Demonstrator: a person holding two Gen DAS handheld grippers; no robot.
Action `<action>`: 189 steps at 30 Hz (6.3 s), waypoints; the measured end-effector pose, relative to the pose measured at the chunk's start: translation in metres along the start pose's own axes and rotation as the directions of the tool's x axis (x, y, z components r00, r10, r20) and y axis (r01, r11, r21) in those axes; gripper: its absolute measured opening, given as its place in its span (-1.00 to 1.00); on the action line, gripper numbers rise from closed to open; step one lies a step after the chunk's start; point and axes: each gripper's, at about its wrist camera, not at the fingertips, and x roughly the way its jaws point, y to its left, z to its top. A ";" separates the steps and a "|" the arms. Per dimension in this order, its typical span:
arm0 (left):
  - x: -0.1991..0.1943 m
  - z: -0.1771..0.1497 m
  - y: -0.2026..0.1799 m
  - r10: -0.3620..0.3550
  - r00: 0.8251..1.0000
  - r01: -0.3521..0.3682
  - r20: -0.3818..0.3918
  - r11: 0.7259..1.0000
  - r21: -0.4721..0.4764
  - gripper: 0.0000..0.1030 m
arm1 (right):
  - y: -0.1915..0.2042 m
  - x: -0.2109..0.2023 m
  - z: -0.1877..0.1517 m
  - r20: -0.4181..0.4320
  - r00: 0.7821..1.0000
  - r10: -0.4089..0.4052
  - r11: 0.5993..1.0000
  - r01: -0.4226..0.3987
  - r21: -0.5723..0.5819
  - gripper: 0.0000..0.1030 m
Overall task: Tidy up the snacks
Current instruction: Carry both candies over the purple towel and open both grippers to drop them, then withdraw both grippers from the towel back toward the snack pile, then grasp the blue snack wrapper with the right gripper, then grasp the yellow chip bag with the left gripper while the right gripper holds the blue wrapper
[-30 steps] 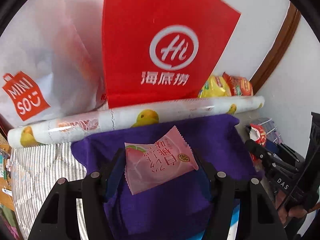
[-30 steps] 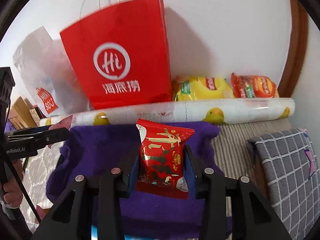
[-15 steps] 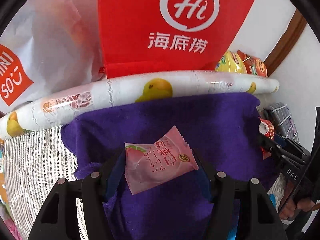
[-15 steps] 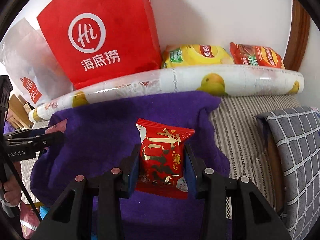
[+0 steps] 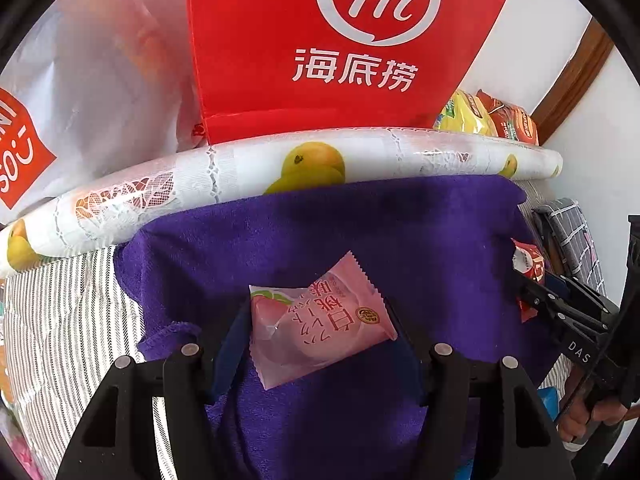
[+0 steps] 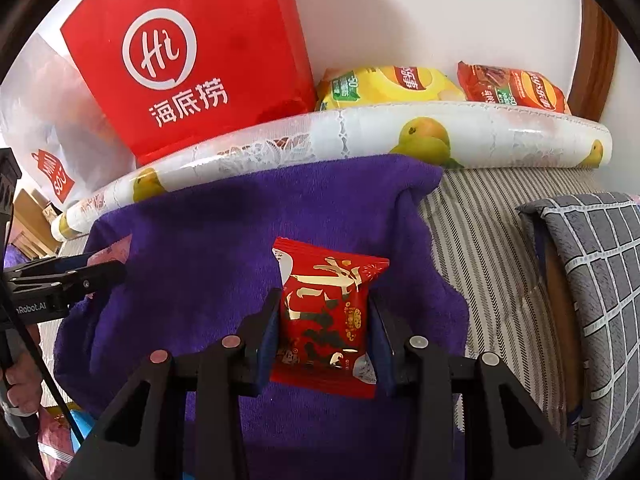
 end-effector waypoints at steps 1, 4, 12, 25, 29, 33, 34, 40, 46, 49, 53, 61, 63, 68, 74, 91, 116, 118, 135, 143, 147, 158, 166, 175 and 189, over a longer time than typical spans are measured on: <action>0.000 0.000 0.000 0.000 1.000 0.000 -0.002 1.000 -0.002 0.23 | 0.000 0.000 0.000 -0.002 1.000 0.000 1.000 0.000 0.000 -0.20; 0.000 -0.001 0.004 -0.001 1.000 0.001 -0.007 1.000 -0.009 0.23 | 0.001 0.002 0.001 -0.007 1.000 -0.003 1.000 0.003 -0.005 -0.19; 0.005 -0.002 0.004 0.006 1.000 -0.006 -0.023 1.000 -0.006 0.24 | 0.002 0.005 0.000 -0.019 1.000 -0.012 1.000 0.012 -0.007 -0.04; 0.012 -0.002 0.004 -0.018 0.999 0.018 -0.051 1.000 -0.016 0.26 | 0.003 -0.011 -0.003 0.043 0.999 -0.008 1.000 0.008 -0.008 0.31; 0.013 -0.003 0.005 -0.026 0.998 0.025 -0.053 1.000 -0.016 0.26 | 0.006 -0.015 -0.005 0.060 0.998 -0.004 1.000 0.004 -0.011 0.31; 0.012 -0.003 0.004 -0.037 0.998 0.036 -0.050 0.999 -0.008 0.27 | 0.005 -0.017 -0.004 0.075 0.997 -0.015 1.000 0.015 -0.002 0.31; 0.011 -0.003 0.003 -0.034 0.998 0.034 -0.045 0.999 -0.006 0.27 | 0.005 -0.017 -0.004 0.074 0.997 -0.015 1.000 0.015 0.001 0.31; 0.000 -0.001 0.001 -0.056 0.998 0.056 -0.009 0.998 -0.005 0.47 | 0.005 -0.017 -0.005 0.078 0.996 -0.041 0.999 0.041 0.000 0.31; -0.017 -0.001 -0.001 -0.060 0.998 0.059 0.029 0.998 0.019 0.48 | 0.002 -0.025 -0.005 0.098 0.994 -0.051 0.999 0.050 0.008 0.31; -0.028 0.000 -0.001 -0.067 0.996 0.066 0.062 0.997 0.028 0.48 | 0.006 -0.034 -0.001 0.120 0.989 -0.084 0.996 0.085 -0.002 0.31; -0.040 0.000 -0.002 -0.070 0.993 0.067 0.096 0.997 0.031 0.48 | 0.011 -0.053 0.004 0.160 0.980 -0.121 0.992 0.123 -0.003 0.31; -0.070 -0.003 -0.007 -0.091 0.984 0.084 0.156 0.995 0.050 0.48 | 0.011 -0.094 -0.003 0.160 0.984 -0.073 0.997 0.066 0.046 0.32; -0.079 -0.004 -0.012 -0.093 0.981 0.083 0.171 0.994 0.065 0.48 | 0.011 -0.109 -0.009 0.171 0.984 -0.058 0.998 0.051 0.043 0.34; -0.102 -0.008 -0.022 -0.109 0.970 0.090 0.218 0.992 0.094 0.48 | 0.013 -0.137 -0.026 0.175 0.979 -0.105 0.994 0.098 0.047 0.34; -0.130 -0.017 -0.040 -0.119 0.955 0.085 0.273 0.988 0.132 0.48 | 0.009 -0.161 -0.056 0.164 0.979 -0.125 0.990 0.113 0.080 0.34; -0.189 -0.112 -0.021 -0.118 0.957 0.108 0.266 0.993 0.054 0.47 | 0.017 -0.198 -0.149 0.112 0.992 -0.066 0.997 0.060 0.055 0.34; -0.165 -0.210 0.019 -0.024 0.993 0.026 0.118 1.000 -0.016 0.48 | 0.013 -0.101 -0.198 -0.008 1.000 -0.002 0.997 0.002 -0.076 -0.21; -0.164 -0.212 0.020 -0.026 0.993 0.028 0.116 0.999 -0.017 0.48 | 0.013 -0.105 -0.199 -0.002 1.000 0.013 0.998 -0.013 -0.069 -0.22; -0.156 -0.232 0.035 -0.069 0.993 0.075 0.098 0.995 -0.062 0.48 | -0.001 -0.161 -0.224 0.055 0.997 -0.051 0.999 0.051 0.011 -0.33; -0.148 -0.226 0.043 -0.091 0.991 0.100 0.100 0.991 -0.088 0.48 | 0.000 -0.173 -0.234 0.072 0.997 -0.042 0.999 0.041 0.018 -0.34; -0.131 -0.223 0.042 0.015 0.997 -0.009 0.077 0.997 -0.071 0.48 | 0.002 -0.174 -0.236 0.075 0.996 -0.041 0.999 0.041 0.006 -0.33; -0.106 -0.211 0.055 -0.020 0.998 0.027 0.061 0.995 -0.100 0.45 | 0.004 -0.173 -0.236 0.069 0.998 -0.007 1.000 0.006 0.024 -0.33; -0.087 -0.198 0.048 -0.063 0.996 0.065 0.063 0.998 -0.027 0.45 | 0.007 -0.168 -0.232 0.058 0.998 -0.018 1.000 0.017 0.013 -0.33; -0.096 -0.209 0.054 -0.149 0.986 0.151 0.078 0.988 -0.019 -0.27 | 0.017 -0.165 -0.231 0.052 0.999 -0.016 1.000 0.016 0.000 -0.34; -0.115 -0.234 0.062 -0.098 0.993 0.101 0.065 0.994 -0.032 -0.11 | 0.027 -0.175 -0.237 0.065 0.998 0.011 1.000 -0.010 -0.018 -0.33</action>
